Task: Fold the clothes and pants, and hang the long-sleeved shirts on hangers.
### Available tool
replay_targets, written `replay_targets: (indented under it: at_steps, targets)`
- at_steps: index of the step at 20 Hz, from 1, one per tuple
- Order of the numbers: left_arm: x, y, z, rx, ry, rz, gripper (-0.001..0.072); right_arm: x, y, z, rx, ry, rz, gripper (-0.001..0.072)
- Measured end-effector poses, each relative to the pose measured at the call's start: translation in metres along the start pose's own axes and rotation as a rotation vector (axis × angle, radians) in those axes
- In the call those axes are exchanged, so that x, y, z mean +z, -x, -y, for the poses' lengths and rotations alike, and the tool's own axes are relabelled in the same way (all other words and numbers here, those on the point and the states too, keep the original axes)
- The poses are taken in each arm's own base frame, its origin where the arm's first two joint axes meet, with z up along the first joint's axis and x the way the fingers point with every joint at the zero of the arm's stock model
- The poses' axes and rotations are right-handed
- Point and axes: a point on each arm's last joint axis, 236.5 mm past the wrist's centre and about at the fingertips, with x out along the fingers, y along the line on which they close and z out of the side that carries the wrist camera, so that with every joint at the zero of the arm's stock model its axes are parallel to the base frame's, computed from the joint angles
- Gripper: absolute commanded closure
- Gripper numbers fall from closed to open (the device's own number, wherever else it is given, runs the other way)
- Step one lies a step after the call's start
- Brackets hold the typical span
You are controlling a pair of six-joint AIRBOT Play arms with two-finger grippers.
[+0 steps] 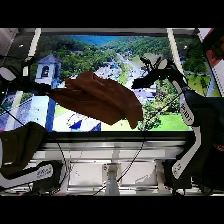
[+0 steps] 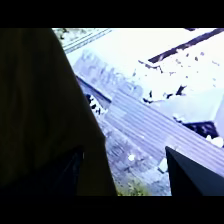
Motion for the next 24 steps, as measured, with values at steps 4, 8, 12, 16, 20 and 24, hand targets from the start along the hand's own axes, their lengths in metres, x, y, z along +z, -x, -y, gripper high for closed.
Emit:
replay_targets:
  at_steps: [4, 8, 12, 16, 20, 24]
  targets:
    - [0.0, 0.0, 0.0, 0.0, -0.001, 0.0, 0.0679, -0.011, -0.011, 0.005, 0.047, -0.043, -0.047, 0.0155]
    - [0.002, 0.0, -0.001, 0.003, -0.003, 0.007, 0.0679, -0.017, -0.022, -0.008, 0.13, -0.059, -0.073, 0.0156]
    - [0.003, 0.0, -0.001, 0.006, -0.003, 0.013, 0.068, -0.031, -0.025, -0.023, 0.195, -0.021, -0.134, 0.0158]
    - [0.004, 0.0, -0.002, 0.007, -0.003, 0.016, 0.068, -0.042, -0.025, -0.031, 0.225, 0.007, -0.177, 0.021]
    - [0.004, 0.0, -0.002, 0.007, -0.003, 0.017, 0.0679, -0.042, -0.031, -0.039, 0.222, 0.044, -0.183, 0.0229]
    - [0.003, -0.002, -0.002, 0.006, -0.002, 0.013, 0.0679, -0.021, -0.046, -0.05, 0.181, 0.09, -0.101, 0.0496]
